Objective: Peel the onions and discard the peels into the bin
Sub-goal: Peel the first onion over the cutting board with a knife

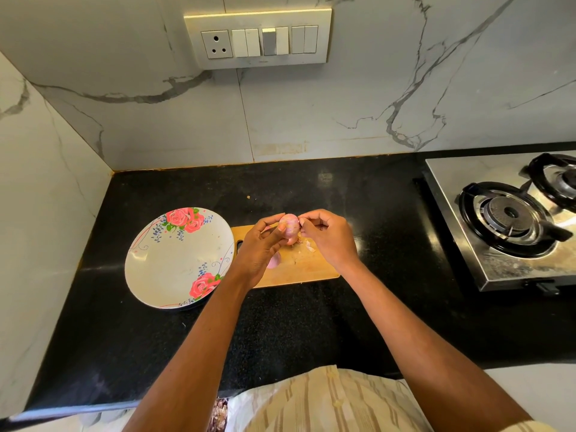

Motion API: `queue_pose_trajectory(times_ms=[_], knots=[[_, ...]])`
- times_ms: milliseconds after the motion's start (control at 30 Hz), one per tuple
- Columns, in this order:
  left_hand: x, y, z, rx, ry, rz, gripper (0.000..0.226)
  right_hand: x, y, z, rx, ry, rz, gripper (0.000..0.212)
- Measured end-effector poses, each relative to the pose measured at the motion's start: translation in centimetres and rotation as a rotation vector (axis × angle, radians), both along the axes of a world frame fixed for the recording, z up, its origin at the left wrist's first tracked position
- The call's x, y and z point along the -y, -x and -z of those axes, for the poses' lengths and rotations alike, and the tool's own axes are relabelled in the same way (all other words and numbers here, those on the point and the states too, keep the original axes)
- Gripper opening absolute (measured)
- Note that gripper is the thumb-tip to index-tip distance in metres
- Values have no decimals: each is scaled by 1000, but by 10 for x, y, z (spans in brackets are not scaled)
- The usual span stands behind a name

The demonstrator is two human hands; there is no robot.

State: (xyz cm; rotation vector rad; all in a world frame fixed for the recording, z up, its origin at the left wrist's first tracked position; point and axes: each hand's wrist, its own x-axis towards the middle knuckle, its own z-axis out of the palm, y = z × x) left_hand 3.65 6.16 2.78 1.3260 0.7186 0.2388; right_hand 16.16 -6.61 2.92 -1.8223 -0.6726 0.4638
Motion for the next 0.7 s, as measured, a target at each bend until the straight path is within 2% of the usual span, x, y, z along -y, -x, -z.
queue_pose_trajectory(times_ms=[133,267,433,533,700], knots=[[3,-1,-4,27,15,17,32,-2,-2,3,84,87,6,7],[5,-2,-6,62,-28,32,29,1,-5,14,39,184,-47,19],[0,1,-4,5,-170,3,28,6,-10,3,-8,57,-92,24],[-1,-1,-5,-23,-213,7,34,5,-7,-3,89,43,-155,22],[3,-5,-9,-11,-237,14,36,3,-6,-1,167,12,-78,19]])
